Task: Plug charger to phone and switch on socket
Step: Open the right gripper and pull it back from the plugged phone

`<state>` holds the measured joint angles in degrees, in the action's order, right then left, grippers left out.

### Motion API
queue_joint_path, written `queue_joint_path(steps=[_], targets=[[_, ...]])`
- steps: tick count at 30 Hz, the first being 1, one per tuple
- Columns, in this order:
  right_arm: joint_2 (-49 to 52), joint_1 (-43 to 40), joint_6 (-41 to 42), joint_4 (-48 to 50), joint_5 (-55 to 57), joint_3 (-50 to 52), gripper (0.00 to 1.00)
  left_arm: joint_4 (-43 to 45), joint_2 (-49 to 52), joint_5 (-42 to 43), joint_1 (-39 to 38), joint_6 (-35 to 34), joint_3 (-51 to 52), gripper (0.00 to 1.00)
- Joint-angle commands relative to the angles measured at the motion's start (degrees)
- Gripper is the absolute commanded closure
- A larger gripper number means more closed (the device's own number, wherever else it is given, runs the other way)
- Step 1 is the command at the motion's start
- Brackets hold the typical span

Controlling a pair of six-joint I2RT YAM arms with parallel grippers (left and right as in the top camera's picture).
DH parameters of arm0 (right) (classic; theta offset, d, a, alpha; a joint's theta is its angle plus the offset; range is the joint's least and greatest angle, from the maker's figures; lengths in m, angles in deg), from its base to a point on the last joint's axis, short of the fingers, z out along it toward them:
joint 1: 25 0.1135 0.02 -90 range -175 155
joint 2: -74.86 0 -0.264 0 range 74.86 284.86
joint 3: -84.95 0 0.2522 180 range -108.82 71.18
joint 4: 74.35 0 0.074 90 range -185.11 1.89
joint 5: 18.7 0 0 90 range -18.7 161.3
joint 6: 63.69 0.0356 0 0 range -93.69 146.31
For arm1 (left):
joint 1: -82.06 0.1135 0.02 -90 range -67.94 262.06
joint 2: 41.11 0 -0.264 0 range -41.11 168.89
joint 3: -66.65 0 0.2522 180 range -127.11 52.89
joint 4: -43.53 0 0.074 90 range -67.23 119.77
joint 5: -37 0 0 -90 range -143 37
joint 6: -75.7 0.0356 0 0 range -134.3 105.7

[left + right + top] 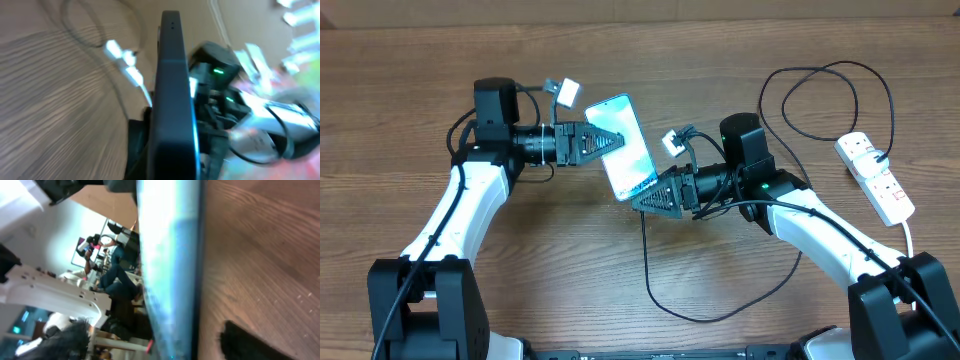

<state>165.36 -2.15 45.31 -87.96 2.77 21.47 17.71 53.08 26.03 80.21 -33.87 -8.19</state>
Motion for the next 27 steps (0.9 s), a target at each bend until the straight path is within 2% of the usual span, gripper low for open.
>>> queue_joint_path(steps=[1, 7, 9, 11, 15, 18, 24, 27], targets=[[-0.5, -0.5, -1.0, -0.5, 2.2, -1.0, 0.0, -3.4, 0.2, -10.7, 0.3, -0.6, 0.2, 0.96], [-0.5, -0.5, -1.0, -9.0, 21.3, -1.0, 0.0, -10.0, 0.2, -22.5, 0.0, -4.3, 0.2, 0.96], [-0.5, -0.5, -1.0, -12.2, 27.9, -1.0, 0.0, -10.4, 0.2, -22.0, -0.3, -3.9, 0.2, 0.96], [-0.5, -0.5, -1.0, -15.8, 31.7, -1.0, 0.0, -10.4, 0.2, -17.5, -0.4, -1.6, 0.2, 0.96], [-0.5, -0.5, -1.8, -22.4, 31.8, -1.0, 0.0, -11.0, 0.2, -5.1, -0.4, 6.3, 0.2, 0.96], [-0.5, -0.5, -4.1, -25.9, 31.2, -1.0, 0.0, -13.0, 0.2, -5.7, -0.4, 9.2, 0.2, 0.96], [-0.5, -0.5, -4.1, -26.6, 31.4, -1.0, 0.0, -17.9, 0.2, -5.7, -0.4, 14.5, 0.2, 0.96], [-0.5, -0.5, -4.1, -28.3, 30.4, -1.0, 0.15, -17.9, 0.2, -5.4, -0.3, 14.9, 0.2, 0.96]])
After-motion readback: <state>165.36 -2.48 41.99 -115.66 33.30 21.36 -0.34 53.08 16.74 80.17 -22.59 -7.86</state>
